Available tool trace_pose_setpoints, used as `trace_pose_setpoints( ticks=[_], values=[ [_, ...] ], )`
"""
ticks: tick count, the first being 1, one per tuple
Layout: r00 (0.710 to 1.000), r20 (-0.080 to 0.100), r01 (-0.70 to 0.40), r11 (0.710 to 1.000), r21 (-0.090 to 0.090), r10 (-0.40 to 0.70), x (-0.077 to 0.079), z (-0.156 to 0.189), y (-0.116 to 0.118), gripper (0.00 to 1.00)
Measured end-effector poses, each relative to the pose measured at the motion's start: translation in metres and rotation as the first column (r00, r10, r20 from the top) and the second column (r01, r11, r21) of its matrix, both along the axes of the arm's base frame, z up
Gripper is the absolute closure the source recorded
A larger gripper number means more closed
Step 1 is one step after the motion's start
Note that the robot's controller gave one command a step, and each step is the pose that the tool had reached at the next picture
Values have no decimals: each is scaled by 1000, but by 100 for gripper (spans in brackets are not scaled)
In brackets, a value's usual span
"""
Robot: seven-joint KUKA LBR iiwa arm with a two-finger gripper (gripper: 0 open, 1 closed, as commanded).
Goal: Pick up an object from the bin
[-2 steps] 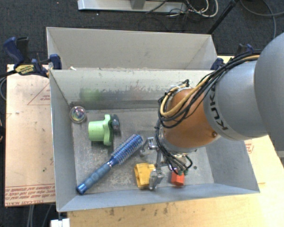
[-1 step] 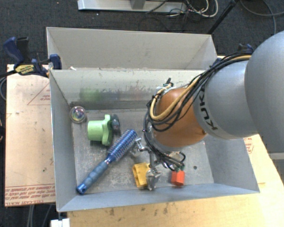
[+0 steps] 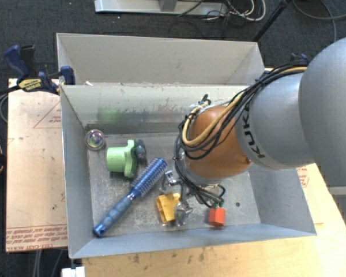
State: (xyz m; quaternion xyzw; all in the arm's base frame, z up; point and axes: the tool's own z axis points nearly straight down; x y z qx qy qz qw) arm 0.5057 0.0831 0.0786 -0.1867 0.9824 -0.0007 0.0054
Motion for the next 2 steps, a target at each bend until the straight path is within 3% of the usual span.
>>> trace_pose_setpoints(
  ticks=[1,2],
  values=[
    [1000,0,23,1000,2,-23,31,75,2,100],
    [1000,1,27,1000,2,-27,34,179,1,100]
  ],
)
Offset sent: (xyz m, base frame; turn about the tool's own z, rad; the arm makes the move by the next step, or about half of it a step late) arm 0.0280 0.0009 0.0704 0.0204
